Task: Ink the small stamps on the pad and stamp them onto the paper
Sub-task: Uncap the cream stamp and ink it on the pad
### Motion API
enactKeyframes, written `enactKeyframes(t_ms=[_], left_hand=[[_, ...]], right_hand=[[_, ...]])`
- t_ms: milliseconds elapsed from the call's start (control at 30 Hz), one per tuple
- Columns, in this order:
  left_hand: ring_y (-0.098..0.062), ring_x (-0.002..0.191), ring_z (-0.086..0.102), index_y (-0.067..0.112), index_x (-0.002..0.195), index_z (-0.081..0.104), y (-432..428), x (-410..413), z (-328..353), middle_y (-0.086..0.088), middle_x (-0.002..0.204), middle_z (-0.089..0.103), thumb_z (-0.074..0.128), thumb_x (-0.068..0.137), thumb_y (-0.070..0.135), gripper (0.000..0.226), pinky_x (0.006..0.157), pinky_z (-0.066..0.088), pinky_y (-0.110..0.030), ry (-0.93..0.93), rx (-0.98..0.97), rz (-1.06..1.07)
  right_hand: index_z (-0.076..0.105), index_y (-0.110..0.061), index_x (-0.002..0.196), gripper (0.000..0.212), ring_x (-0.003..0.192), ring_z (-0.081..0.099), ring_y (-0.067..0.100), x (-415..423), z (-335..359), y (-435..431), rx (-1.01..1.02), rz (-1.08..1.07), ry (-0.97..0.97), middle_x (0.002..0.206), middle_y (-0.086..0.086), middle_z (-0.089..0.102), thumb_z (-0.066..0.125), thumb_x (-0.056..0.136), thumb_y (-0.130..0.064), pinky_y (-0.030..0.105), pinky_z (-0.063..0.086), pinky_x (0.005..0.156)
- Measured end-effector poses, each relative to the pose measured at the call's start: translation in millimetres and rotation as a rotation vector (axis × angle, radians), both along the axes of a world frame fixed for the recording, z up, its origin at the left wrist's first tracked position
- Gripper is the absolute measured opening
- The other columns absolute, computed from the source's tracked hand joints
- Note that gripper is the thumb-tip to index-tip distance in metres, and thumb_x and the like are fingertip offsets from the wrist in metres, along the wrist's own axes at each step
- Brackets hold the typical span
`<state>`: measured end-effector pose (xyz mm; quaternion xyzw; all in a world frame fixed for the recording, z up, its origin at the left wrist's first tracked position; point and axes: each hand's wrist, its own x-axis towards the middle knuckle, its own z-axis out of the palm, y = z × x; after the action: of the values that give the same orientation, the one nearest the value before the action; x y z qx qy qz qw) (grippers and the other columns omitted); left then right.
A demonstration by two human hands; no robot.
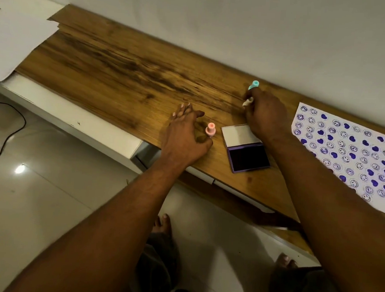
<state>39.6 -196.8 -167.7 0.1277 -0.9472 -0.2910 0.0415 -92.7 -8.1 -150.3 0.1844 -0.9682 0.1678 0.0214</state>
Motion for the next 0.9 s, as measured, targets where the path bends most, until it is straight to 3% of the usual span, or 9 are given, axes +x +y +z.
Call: enactKeyframes(t_ms=[200, 333, 433, 533, 767, 900], left_hand=[[-0.023, 0.16, 0.02, 0.021, 0.15, 0.051, 1.4, -0.4, 6.6, -0.01, 0.17, 0.032, 0.076, 0.086, 0.047, 0.074, 0.13, 0.018, -0.046, 0.039, 0.019, -0.018], [-0.02, 0.159, 0.025, 0.022, 0.148, 0.056, 4.1, 1.5, 10.9, -0.008, 0.168, 0.037, 0.074, 0.087, 0.053, 0.07, 0.128, 0.017, -0.036, 0.129, 0.037, -0.05], [-0.02, 0.158, 0.028, 0.024, 0.141, 0.063, 9.2, 3.0, 15.2, -0.008, 0.166, 0.04, 0.074, 0.087, 0.059, 0.066, 0.125, 0.019, -0.035, 0.208, 0.049, -0.089], [-0.022, 0.157, 0.031, 0.025, 0.129, 0.073, 13.5, 4.6, 21.4, -0.01, 0.164, 0.043, 0.077, 0.087, 0.056, 0.053, 0.127, 0.021, -0.038, 0.256, 0.052, -0.122], [-0.022, 0.158, 0.03, 0.023, 0.117, 0.078, 14.5, 9.9, 31.0, -0.01, 0.164, 0.044, 0.079, 0.089, 0.046, 0.037, 0.129, 0.02, -0.042, 0.255, 0.035, -0.169], [-0.021, 0.158, 0.029, 0.023, 0.118, 0.079, 9.6, 12.1, 33.7, -0.009, 0.165, 0.042, 0.079, 0.088, 0.049, 0.04, 0.13, 0.02, -0.044, 0.225, 0.012, -0.202]], right_hand=[[0.065, -0.015, 0.13, 0.033, 0.108, 0.066, 0.033, 0.5, -1.1, 4.5, 0.031, -0.045, -0.028, 0.119, 0.013, 0.072, 0.057, 0.105, -0.035, 0.039, 0.05, 0.086], [0.076, -0.016, 0.115, 0.032, 0.091, 0.067, 0.018, 12.1, 13.6, 7.3, -0.317, -0.098, -0.112, 0.097, -0.002, 0.074, 0.069, 0.098, -0.043, 0.026, 0.045, 0.073], [0.08, -0.021, 0.106, 0.028, 0.083, 0.072, 0.005, 34.7, 25.0, 5.3, -0.492, 0.021, -0.293, 0.09, -0.01, 0.077, 0.075, 0.092, -0.045, 0.017, 0.047, 0.069], [0.08, -0.026, 0.102, 0.022, 0.073, 0.07, -0.003, 55.1, 28.4, 8.9, -0.535, 0.097, -0.35, 0.08, -0.014, 0.076, 0.079, 0.089, -0.044, 0.008, 0.045, 0.059], [0.08, -0.024, 0.103, 0.018, 0.073, 0.067, -0.006, 65.2, 32.9, 12.1, -0.538, 0.176, -0.319, 0.082, -0.016, 0.074, 0.078, 0.091, -0.038, 0.005, 0.042, 0.059], [0.079, -0.022, 0.106, 0.021, 0.079, 0.067, 0.001, 70.0, 31.8, 11.5, -0.493, 0.243, -0.279, 0.087, -0.013, 0.074, 0.074, 0.095, -0.039, 0.013, 0.045, 0.063]])
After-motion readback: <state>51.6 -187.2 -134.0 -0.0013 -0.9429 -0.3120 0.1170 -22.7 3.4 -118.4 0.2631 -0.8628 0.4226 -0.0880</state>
